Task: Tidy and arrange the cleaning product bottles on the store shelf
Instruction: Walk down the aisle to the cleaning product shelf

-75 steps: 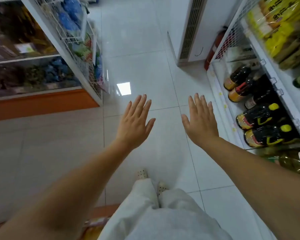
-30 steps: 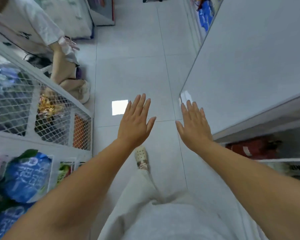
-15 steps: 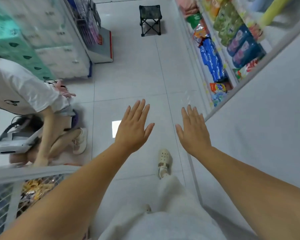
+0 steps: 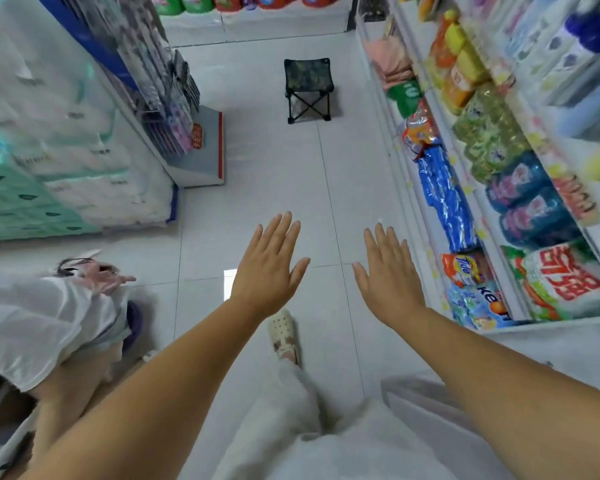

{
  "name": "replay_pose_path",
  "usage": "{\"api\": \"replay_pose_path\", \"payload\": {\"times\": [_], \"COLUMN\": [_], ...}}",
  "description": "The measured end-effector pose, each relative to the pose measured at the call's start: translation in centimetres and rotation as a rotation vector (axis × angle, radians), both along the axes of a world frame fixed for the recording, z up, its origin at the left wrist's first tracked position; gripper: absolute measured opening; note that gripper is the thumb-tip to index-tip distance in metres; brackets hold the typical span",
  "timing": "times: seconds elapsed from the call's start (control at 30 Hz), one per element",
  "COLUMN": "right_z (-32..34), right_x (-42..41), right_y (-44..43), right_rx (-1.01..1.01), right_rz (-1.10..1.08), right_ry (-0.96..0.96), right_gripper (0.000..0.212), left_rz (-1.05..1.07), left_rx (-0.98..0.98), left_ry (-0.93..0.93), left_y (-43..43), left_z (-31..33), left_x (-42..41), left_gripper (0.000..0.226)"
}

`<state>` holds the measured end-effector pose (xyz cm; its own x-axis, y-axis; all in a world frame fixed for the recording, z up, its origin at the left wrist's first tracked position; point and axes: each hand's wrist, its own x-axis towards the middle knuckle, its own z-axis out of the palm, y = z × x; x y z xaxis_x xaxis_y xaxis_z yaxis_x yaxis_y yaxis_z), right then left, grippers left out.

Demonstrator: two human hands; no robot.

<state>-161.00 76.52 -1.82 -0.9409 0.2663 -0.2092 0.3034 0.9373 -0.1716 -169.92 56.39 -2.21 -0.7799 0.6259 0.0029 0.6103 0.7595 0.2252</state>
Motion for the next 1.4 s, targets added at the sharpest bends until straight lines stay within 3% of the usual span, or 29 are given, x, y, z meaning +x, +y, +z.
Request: {"api": "replay_pose_path", "payload": {"times": [0.43,1.0,1.4], "right_z": [0.0,0.4,-2.4], "right_x": [-31.5,-71.6,-95.9], "right_y": [11.3,30.5,36.9], "right_rx": [0.008,0.01,0.044], "right_rz": [-0.194,-0.228,-0.618], "right_ry": [0.003,0.042,0.073], "right_gripper": [0.062,0.062,0.058], "left_rz": [-0.183,-0.174,-0.518], "left_rx": [-0.055,-0.008,-0.099], "left_ry": [-0.018,0.024,0.067], "left_y": [12.1,30.0,41.3], "left_z": [0.3,0.6,-0.3], "left_x": [-36.0,-76.6,-108.3], "left_gripper": [0.066,0.064,0.064]}}
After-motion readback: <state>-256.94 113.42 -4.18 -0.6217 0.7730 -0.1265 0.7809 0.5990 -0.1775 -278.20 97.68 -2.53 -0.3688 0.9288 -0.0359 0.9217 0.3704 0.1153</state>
